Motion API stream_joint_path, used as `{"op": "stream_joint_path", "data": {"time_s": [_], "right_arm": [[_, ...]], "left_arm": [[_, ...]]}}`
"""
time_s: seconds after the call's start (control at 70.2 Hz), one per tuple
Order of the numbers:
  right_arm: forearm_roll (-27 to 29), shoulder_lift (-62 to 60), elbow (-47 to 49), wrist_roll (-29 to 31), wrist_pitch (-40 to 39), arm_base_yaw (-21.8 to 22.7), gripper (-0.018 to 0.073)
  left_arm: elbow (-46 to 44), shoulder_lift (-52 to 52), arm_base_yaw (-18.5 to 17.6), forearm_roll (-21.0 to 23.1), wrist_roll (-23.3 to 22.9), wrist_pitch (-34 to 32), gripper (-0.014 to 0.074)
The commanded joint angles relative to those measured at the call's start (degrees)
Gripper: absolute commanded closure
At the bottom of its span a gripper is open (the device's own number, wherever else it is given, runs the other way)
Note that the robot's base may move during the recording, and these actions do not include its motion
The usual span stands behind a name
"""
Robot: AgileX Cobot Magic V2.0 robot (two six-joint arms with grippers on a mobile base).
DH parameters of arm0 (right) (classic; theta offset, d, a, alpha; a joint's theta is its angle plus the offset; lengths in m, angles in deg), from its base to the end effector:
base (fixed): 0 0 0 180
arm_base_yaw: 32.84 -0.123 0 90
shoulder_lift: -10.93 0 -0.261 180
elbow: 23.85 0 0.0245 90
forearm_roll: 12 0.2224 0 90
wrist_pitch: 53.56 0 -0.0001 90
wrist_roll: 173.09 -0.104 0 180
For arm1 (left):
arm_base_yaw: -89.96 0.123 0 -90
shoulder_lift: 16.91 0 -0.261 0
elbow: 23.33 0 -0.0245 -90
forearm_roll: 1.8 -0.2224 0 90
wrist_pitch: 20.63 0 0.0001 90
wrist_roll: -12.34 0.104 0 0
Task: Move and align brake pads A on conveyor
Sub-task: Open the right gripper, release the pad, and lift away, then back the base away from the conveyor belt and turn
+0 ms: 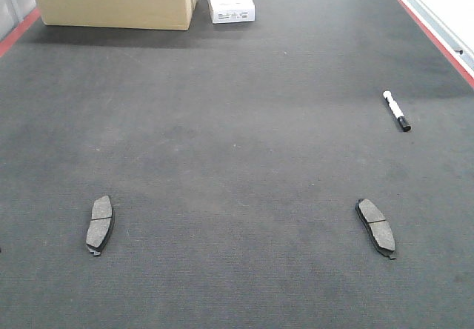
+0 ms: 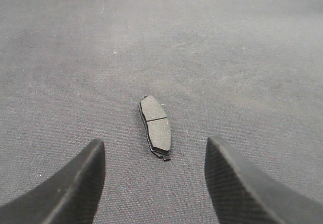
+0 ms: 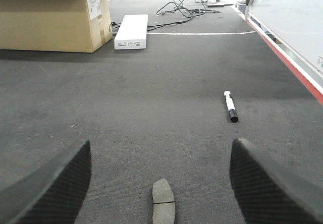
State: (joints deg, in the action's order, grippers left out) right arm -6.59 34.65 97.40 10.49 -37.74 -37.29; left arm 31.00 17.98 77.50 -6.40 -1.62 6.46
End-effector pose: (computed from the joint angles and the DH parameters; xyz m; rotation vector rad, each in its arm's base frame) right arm 0.0807 0.0090 0.2665 -0.0613 1.7142 0.1007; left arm 0.0996 -0.0181 0.2538 0.0230 2.0345 -0.2085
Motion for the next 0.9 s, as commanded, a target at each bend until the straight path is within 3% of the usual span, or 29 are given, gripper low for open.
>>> {"op": "stream_joint_path", "data": {"time_s": [0.0, 0.883], "right_arm": [[-0.06, 0.61, 1.61, 0.22, -4.51, 0.23, 0.0023], [-0.06, 0.61, 1.61, 0.22, -4.5, 0.23, 0.0023]], "left_arm": [[-1.65, 0.18, -0.19, -0.17, -0.26, -3.8, 0.019], [-1.65, 0.18, -0.19, -0.17, -0.26, -3.8, 0.019]]}}
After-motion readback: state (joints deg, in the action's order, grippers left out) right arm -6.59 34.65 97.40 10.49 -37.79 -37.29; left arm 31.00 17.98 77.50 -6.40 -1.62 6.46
